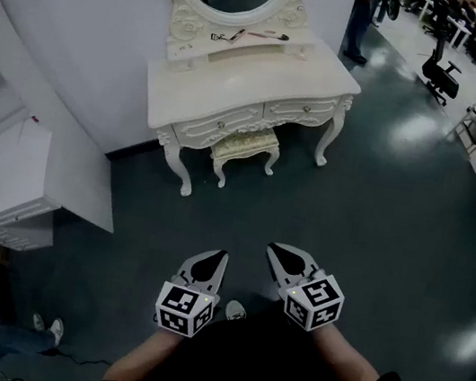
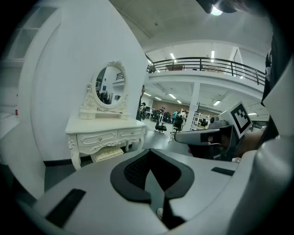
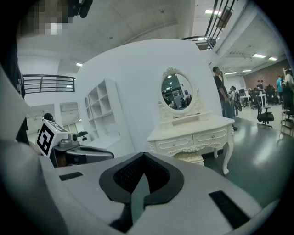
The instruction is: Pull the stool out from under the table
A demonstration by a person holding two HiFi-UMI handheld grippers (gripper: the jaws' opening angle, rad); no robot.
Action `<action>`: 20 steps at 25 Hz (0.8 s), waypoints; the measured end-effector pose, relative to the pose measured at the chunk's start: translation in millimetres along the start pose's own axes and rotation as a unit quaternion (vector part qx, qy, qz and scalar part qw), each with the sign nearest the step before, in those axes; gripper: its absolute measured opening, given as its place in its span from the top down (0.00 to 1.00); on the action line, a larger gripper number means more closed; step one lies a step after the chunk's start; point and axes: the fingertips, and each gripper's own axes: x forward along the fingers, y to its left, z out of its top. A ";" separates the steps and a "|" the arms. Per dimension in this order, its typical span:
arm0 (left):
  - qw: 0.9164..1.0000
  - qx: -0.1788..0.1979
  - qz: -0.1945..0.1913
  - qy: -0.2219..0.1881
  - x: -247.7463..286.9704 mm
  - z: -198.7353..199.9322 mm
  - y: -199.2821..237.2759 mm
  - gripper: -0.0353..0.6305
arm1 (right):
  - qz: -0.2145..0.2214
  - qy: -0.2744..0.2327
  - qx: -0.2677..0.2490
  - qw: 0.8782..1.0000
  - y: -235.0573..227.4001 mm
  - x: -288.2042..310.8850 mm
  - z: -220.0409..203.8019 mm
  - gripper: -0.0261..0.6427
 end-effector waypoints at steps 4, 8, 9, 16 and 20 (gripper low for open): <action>1.000 0.001 -0.002 0.001 2.2 -0.9 -0.2 0.94 | 0.001 0.000 -0.003 1.000 -1.0 1.5 -0.1 0.92; 1.000 0.002 0.000 0.002 1.7 -2.5 -0.2 0.94 | 0.001 0.001 -0.002 1.000 -0.9 1.6 -2.2 0.92; 1.000 0.002 0.000 0.002 1.7 -2.7 0.1 0.94 | 0.000 0.001 -0.001 1.000 -1.1 1.8 -2.5 0.92; 1.000 0.001 0.000 0.004 2.9 -7.4 -0.7 0.94 | 0.005 -0.012 0.007 1.000 -1.9 0.8 -3.3 0.92; 1.000 -0.001 -0.001 0.005 3.4 -8.8 -0.2 0.94 | 0.002 -0.014 0.012 1.000 -3.5 1.0 -4.3 0.92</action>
